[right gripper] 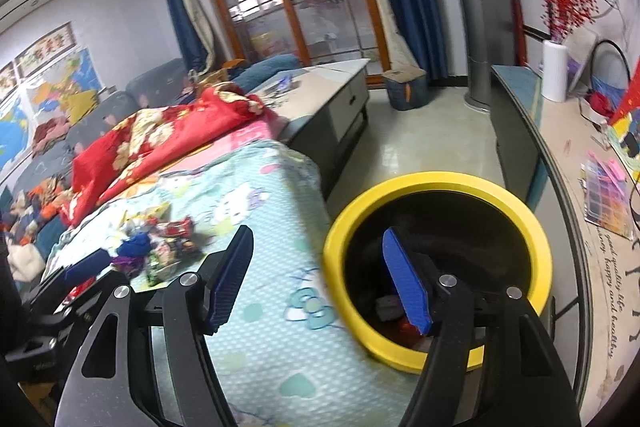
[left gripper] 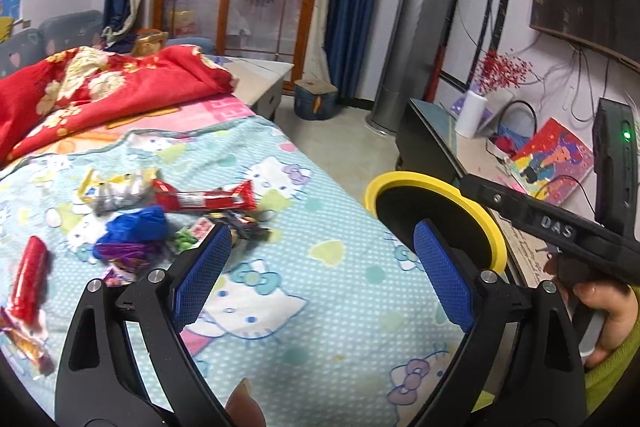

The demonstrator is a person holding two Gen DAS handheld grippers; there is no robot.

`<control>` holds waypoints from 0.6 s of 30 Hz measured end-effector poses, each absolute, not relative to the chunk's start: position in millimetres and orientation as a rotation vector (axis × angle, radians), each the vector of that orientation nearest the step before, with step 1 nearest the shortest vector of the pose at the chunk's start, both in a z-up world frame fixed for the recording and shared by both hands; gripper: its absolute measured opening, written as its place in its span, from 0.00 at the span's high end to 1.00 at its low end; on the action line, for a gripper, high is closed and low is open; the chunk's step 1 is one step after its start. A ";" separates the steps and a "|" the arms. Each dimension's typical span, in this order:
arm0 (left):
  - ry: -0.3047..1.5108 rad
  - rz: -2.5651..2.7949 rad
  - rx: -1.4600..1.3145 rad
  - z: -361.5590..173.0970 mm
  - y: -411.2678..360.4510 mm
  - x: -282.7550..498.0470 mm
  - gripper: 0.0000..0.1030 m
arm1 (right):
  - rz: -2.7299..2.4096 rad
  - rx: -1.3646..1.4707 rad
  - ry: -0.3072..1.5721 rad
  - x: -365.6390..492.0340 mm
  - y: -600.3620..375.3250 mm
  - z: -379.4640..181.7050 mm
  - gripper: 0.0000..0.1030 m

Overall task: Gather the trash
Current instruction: 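Move both tools back over the snack wrappers on the bed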

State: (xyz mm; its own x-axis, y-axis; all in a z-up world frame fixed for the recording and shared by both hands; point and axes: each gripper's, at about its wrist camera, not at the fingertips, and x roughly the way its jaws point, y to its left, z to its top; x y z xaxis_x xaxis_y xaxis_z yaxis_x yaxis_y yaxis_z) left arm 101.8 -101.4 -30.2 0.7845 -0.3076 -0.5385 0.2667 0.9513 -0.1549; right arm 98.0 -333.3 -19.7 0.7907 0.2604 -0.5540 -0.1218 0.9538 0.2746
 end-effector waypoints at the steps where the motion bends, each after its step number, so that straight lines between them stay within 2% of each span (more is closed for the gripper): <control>1: 0.591 -0.304 -0.075 -30.0 -97.5 101.0 0.18 | 0.218 0.226 0.627 96.9 -328.8 -18.3 0.37; 18: 0.560 -0.184 -0.130 -21.3 -36.6 92.0 0.18 | 0.355 0.131 0.629 83.1 -262.5 -8.3 0.34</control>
